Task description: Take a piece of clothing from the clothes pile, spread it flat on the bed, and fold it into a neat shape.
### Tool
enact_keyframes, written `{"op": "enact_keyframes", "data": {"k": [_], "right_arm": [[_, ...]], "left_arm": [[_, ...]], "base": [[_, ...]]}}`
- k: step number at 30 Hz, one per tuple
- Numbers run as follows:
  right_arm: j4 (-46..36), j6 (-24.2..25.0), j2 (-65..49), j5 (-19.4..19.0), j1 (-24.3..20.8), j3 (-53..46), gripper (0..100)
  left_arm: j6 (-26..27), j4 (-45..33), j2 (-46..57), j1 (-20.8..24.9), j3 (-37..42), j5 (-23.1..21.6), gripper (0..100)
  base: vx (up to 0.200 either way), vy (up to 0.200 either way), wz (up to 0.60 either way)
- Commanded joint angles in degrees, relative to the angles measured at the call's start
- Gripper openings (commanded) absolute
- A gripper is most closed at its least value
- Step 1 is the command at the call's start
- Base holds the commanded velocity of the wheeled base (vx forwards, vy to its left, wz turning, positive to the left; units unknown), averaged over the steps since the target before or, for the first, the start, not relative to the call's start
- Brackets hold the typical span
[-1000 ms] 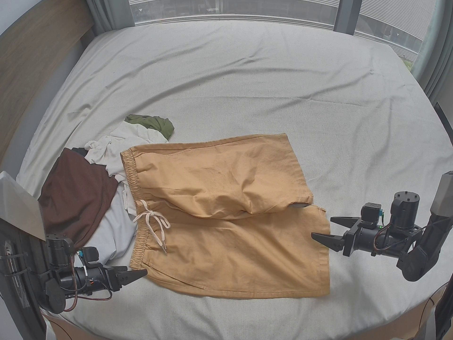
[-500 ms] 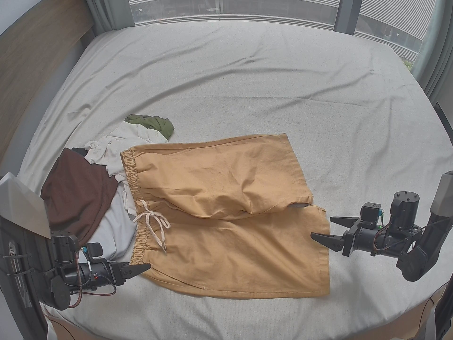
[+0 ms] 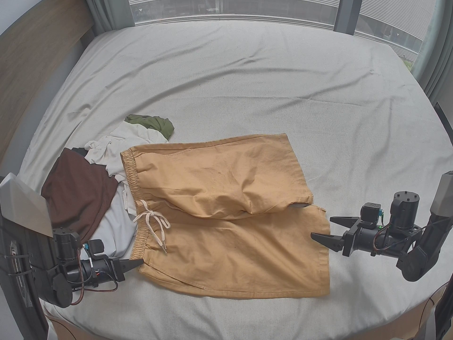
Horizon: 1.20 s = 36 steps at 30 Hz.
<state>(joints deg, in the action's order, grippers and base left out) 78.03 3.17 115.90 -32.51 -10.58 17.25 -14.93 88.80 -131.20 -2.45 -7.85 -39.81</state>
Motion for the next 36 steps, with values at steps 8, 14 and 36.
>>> {"op": "enact_keyframes", "data": {"k": [8, 14, 36], "right_arm": [[-3.0, -0.7, 0.4, 0.2, -0.1, -4.6, 100], [-10.4, -3.4, 2.0, 0.4, 0.0, -6.7, 100], [-17.2, -6.8, 4.7, 0.4, -1.7, -9.3, 100]], "left_arm": [[-0.2, 0.1, 2.1, -0.5, 1.4, -0.1, 0], [0.2, 0.1, 2.8, 0.0, 2.6, -0.2, 0], [0.3, 0.1, 2.8, 0.0, 2.7, -0.2, 0]], "base": [[0.0, 0.0, 0.0], [0.0, 0.0, 0.0], [0.0, 0.0, 0.0]]}}
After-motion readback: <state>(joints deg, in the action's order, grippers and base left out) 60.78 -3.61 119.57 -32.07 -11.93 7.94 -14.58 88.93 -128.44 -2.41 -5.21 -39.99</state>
